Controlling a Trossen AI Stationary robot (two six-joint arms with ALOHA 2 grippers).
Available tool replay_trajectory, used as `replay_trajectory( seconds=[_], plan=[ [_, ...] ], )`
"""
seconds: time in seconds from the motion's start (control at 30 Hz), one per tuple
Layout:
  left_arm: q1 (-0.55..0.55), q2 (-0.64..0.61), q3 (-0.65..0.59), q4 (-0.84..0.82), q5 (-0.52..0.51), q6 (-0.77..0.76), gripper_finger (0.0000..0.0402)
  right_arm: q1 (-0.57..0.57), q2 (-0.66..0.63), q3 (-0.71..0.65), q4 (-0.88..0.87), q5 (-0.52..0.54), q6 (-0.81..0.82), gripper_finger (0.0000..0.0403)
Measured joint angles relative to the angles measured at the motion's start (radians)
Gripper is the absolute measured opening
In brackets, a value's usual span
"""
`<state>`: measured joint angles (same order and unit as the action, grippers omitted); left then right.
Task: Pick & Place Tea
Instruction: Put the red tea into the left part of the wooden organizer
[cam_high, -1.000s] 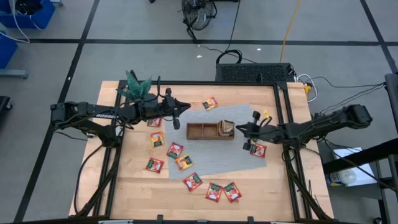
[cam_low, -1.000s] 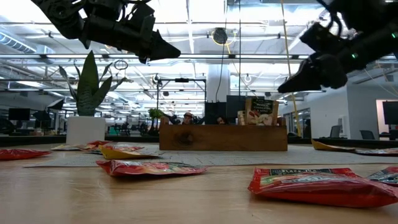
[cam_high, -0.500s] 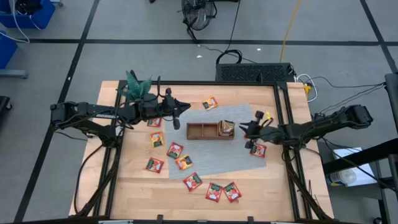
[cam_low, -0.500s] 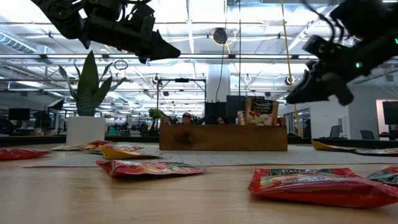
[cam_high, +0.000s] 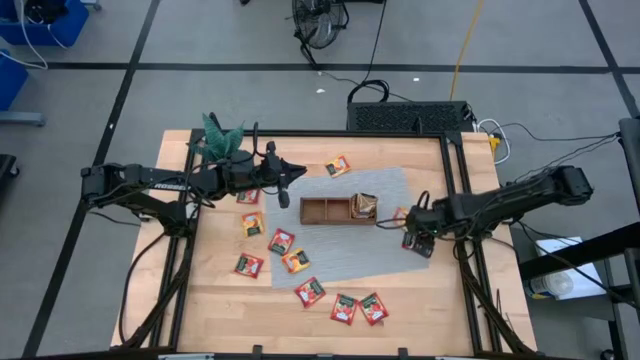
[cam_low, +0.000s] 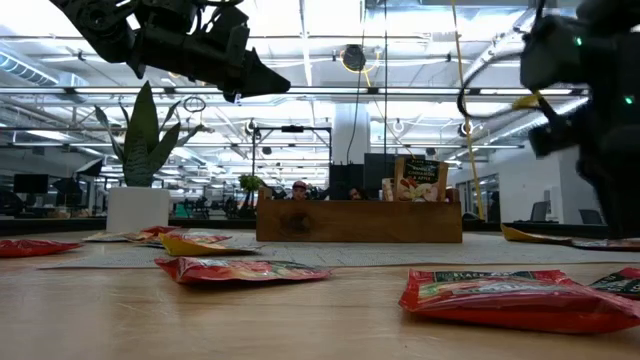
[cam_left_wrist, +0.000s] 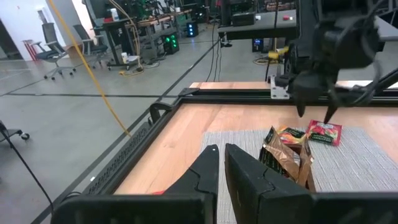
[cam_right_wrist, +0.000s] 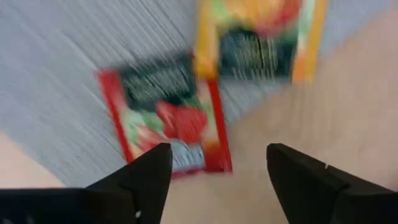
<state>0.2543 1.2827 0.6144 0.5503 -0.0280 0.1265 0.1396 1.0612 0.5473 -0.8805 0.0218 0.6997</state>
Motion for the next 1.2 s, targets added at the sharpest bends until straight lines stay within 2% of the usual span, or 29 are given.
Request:
replay_trajectory(
  seconds=[0.27, 0.4, 0.53, 0.7, 0.83, 0.97, 1.13, 1.2],
  plan=[
    [0.0, 0.0, 0.0, 0.0, 0.0, 0.0, 0.0035, -0.001, -0.003, -0.123, 0.223, -0.044, 0.03, 0.0254],
    [0.0, 0.0, 0.0, 0.0, 0.0, 0.0, 0.0035, -0.001, -0.003, -0.127, 0.212, -0.05, 0.018, 0.0247],
    [0.0, 0.0, 0.0, 0.0, 0.0, 0.0, 0.0035, -0.001, -0.003, -0.129, 0.152, -0.109, 0.021, 0.0227],
    [0.0, 0.0, 0.0, 0.0, 0.0, 0.0, 0.0035, -0.001, -0.005, -0.129, 0.057, -0.135, 0.053, 0.0189],
    [0.0, 0.0, 0.0, 0.0, 0.0, 0.0, 0.0035, -0.001, -0.005, -0.13, 0.05, -0.134, 0.052, 0.0151],
    [0.0, 0.0, 0.0, 0.0, 0.0, 0.0, 0.0035, -0.001, -0.005, -0.13, 0.058, -0.132, 0.041, 0.0101],
    [0.0, 0.0, 0.0, 0.0, 0.0, 0.0, 0.0035, -0.001, -0.007, -0.13, 0.068, -0.125, -0.025, 0.0018],
    [0.0, 0.0, 0.0, 0.0, 0.0, 0.0, 0.0035, 0.0, -0.018, -0.127, 0.078, -0.111, -0.038, 0.0009]
  ],
)
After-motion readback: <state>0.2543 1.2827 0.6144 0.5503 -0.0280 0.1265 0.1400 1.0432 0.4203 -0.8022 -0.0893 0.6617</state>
